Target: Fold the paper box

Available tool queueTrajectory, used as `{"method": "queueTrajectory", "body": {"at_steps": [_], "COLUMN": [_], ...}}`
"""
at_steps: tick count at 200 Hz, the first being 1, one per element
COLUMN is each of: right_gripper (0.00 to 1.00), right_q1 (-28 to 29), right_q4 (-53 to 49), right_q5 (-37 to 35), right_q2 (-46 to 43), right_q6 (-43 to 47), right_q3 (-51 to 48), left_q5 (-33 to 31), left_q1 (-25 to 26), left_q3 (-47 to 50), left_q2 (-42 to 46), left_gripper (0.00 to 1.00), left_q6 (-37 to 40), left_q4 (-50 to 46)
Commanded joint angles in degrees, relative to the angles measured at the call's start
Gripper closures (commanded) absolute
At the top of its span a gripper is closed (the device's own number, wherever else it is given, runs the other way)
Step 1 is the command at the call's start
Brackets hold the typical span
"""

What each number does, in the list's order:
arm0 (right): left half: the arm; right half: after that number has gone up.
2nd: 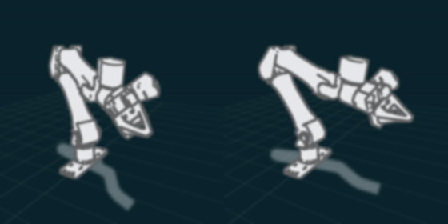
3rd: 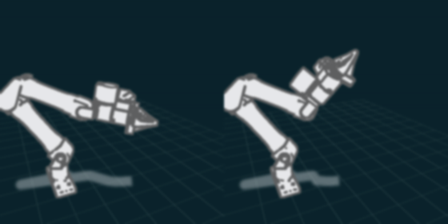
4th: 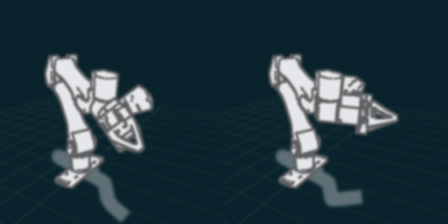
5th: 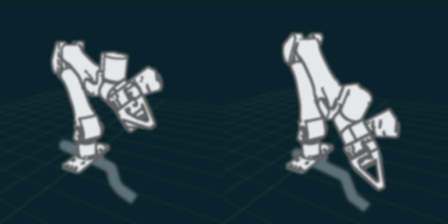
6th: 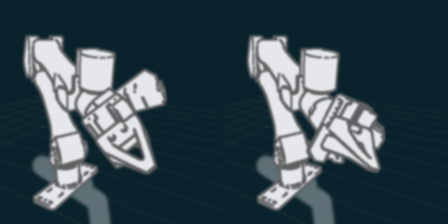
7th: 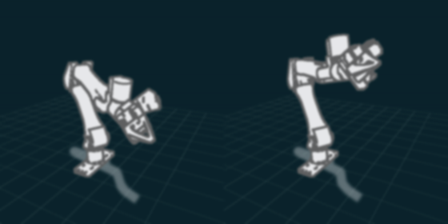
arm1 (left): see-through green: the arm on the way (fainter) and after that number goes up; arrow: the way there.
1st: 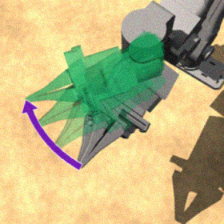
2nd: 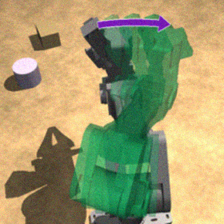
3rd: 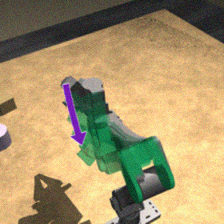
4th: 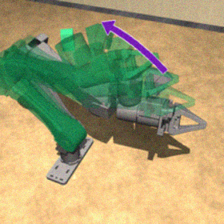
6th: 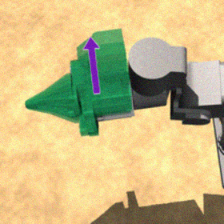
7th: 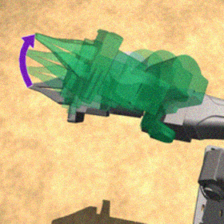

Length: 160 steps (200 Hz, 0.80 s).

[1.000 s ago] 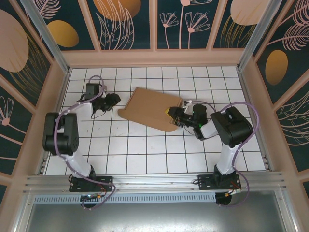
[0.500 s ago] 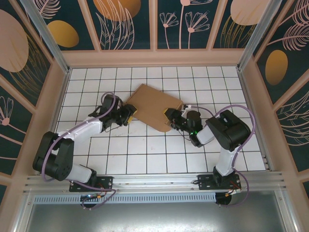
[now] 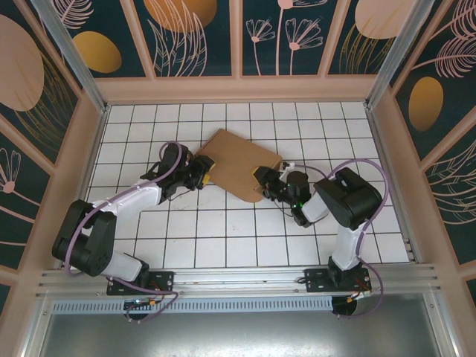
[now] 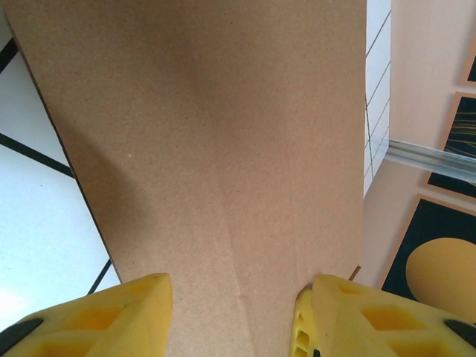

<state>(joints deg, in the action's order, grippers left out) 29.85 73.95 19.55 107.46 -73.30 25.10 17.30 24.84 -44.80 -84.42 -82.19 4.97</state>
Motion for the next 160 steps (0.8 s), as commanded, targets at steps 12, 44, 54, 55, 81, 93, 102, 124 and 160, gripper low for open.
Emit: {"method": "queueTrajectory", "body": {"at_steps": [12,44,54,55,81,93,102,124,160], "right_gripper": [0.59,0.62,0.62,0.62,0.63,0.63,0.63,0.63,0.64], "right_q1": [0.5,0.9,1.1,1.2,1.1,1.2,1.1,1.2,1.2], "right_q4": [0.9,1.9,1.9,2.0,3.0,3.6,4.1,5.1,9.5], "right_q5": [-0.4,1.2,1.7,1.7,3.0,3.7,3.9,4.7,6.4], "right_q2": [2.2,2.2,2.1,2.1,2.3,2.4,2.3,2.2,3.2], "right_q6": [-1.2,-1.8,-1.8,-1.8,-2.7,-3.2,-3.6,-4.6,-7.9], "right_q3": [0.2,0.4,0.6,0.6,1.1,1.3,1.1,1.0,0.8], "left_q5": [-0.3,-0.7,-0.4,-0.4,-0.2,-0.1,0.2,0.4,1.4], "left_q1": [0.5,0.6,0.6,0.6,0.6,0.6,0.5,0.6,0.6], "left_q3": [-0.2,0.1,-0.6,-0.7,-2.4,-2.4,-2.2,-0.8,1.7], "left_q2": [-2.4,-4.8,-6.0,-6.0,-8.6,-9.5,-10.1,-11.2,-13.4], "left_gripper": [0.49,0.49,0.49,0.49,0.50,0.50,0.50,0.51,0.52], "left_q6": [-2.0,-0.9,-0.3,-0.3,1.2,1.2,1.2,1.0,0.7], "left_q4": [3.1,7.5,8.9,9.0,11.6,12.3,13.6,16.5,23.8]}}
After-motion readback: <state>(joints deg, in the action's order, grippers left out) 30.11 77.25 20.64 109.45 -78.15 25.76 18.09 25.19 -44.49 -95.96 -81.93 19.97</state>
